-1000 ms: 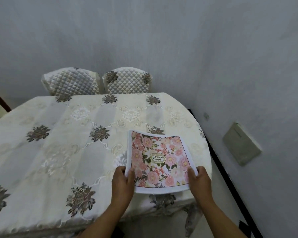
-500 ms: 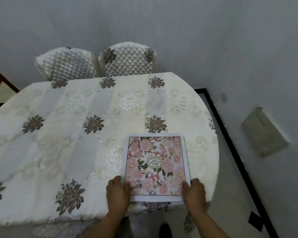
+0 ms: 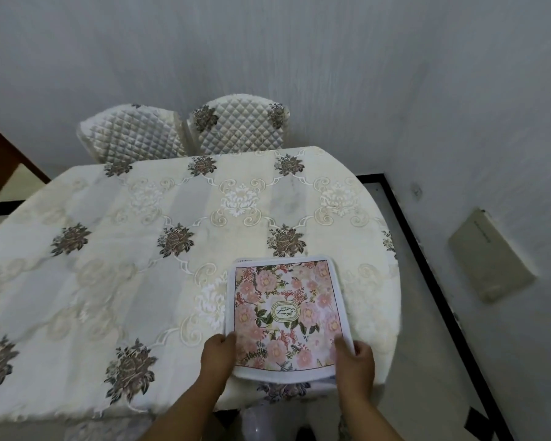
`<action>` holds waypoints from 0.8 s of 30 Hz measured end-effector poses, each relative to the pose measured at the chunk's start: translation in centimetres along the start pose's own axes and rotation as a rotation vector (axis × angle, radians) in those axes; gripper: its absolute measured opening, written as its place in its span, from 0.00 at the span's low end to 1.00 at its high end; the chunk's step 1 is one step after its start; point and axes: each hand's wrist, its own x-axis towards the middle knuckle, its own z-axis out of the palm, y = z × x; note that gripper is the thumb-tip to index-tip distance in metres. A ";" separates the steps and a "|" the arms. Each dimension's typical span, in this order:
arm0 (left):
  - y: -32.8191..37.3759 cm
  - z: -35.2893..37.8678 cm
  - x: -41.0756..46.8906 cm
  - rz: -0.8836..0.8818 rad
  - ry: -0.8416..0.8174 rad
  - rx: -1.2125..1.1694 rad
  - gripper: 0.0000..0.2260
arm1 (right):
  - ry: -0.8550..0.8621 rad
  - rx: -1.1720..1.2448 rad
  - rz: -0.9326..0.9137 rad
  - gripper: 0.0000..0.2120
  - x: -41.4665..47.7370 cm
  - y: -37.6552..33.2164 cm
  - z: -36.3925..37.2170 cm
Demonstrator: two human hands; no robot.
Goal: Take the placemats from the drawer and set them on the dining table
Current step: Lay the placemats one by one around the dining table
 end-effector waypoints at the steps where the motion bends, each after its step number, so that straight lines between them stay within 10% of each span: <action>1: 0.3 -0.1 -0.5 -0.054 -0.044 -0.097 0.11 | 0.003 0.116 0.118 0.15 -0.5 -0.1 -0.1; 7: -1.0 0.8 -4.7 -0.156 -0.263 -0.485 0.09 | -0.186 0.478 0.351 0.09 -6.8 0.2 2.1; 12: -3.6 -1.4 -5.7 -0.055 -0.399 -0.372 0.18 | -0.052 0.176 0.005 0.07 -12.3 -3.0 2.7; 24: -3.1 -19.0 -1.1 -0.237 -0.479 -0.926 0.24 | -0.636 0.137 -0.456 0.05 -25.7 -14.1 -1.3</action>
